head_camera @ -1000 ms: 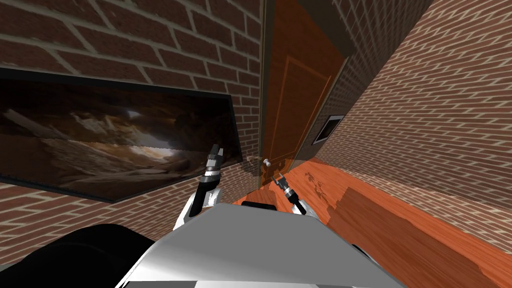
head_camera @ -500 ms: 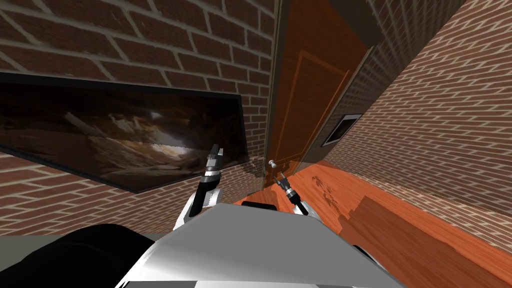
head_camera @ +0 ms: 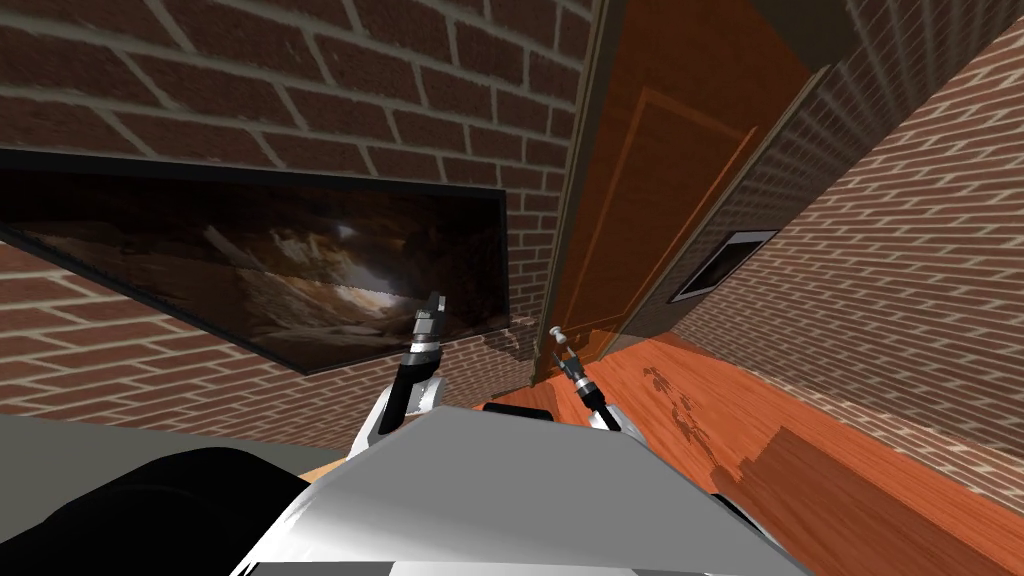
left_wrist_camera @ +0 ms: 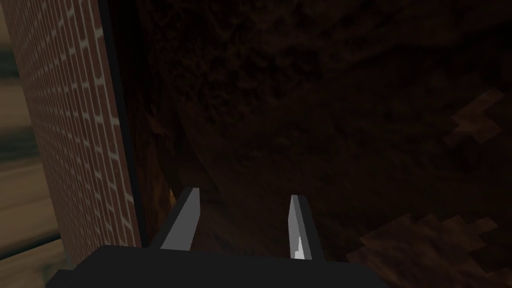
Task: Pull the door open
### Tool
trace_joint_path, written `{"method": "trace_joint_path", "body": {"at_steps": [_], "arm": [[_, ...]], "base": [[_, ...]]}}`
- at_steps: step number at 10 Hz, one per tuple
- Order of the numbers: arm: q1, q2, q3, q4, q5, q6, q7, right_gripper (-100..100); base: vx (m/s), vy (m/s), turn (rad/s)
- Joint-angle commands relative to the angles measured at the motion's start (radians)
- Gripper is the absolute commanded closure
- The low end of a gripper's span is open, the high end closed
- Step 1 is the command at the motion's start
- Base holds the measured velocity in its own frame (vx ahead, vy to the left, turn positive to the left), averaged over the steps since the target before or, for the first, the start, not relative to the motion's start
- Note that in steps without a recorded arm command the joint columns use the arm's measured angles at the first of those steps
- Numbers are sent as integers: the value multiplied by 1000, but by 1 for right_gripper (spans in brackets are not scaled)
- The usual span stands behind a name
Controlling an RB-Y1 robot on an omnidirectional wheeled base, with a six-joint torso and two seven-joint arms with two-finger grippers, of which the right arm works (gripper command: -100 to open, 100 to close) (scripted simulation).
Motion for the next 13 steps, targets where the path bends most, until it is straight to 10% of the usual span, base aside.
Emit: {"method": "trace_joint_path", "body": {"at_steps": [1,7,8,13], "arm": [[2,-6,2,4,-30,4,14,-100],[39,-20,17,-8,-110,24,42,-100],[39,-20,17,-8,-110,24,42,100],[39,-20,17,-8,-110,24,42,100]], "base": [[82,-5,169],[85,-49,107],[-34,11,-35],[-5,1,2]]}}
